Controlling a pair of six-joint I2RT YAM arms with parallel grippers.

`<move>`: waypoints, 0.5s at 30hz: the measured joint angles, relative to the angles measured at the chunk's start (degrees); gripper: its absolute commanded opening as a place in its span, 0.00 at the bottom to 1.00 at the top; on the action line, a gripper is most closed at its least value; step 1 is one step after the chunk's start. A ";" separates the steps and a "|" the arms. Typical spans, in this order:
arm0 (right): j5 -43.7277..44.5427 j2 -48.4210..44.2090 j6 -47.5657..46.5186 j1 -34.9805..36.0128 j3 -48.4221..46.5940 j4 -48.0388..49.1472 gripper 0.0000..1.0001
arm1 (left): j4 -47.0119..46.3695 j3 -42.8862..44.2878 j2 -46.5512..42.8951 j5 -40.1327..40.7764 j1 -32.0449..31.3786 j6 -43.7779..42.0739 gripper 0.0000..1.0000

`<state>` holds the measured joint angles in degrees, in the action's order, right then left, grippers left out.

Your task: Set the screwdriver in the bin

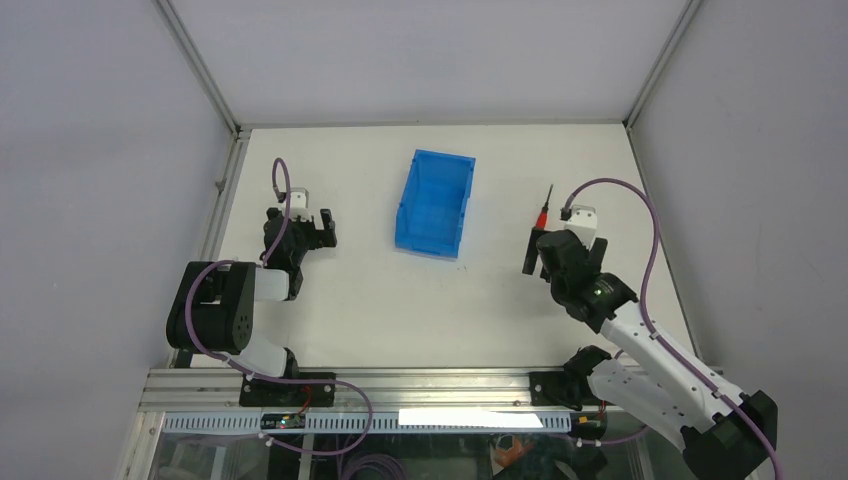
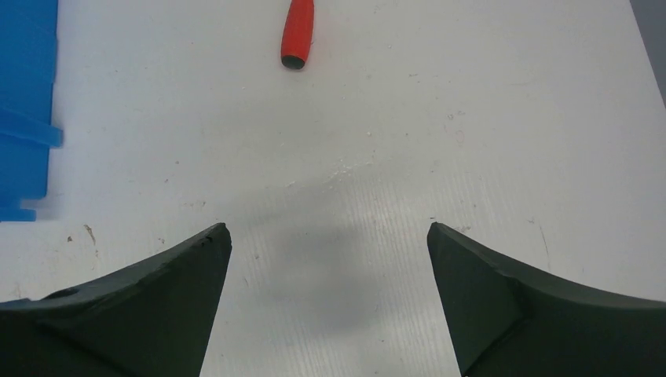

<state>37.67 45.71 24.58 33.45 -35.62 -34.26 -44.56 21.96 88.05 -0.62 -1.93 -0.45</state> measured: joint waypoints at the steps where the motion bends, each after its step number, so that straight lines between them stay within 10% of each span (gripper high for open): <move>1: 0.02 0.11 -0.02 0.00 -0.17 -0.04 0.99 | 0.00 0.00 0.00 0.00 0.00 0.00 0.99; 15: -5.77 15.74 -3.10 -9.16 -21.35 -0.07 0.99 | 0.00 0.00 0.00 0.00 0.02 0.00 0.99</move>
<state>31.90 61.45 21.47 24.29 -56.97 -34.33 -44.56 21.96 88.05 -0.62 -1.91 -0.45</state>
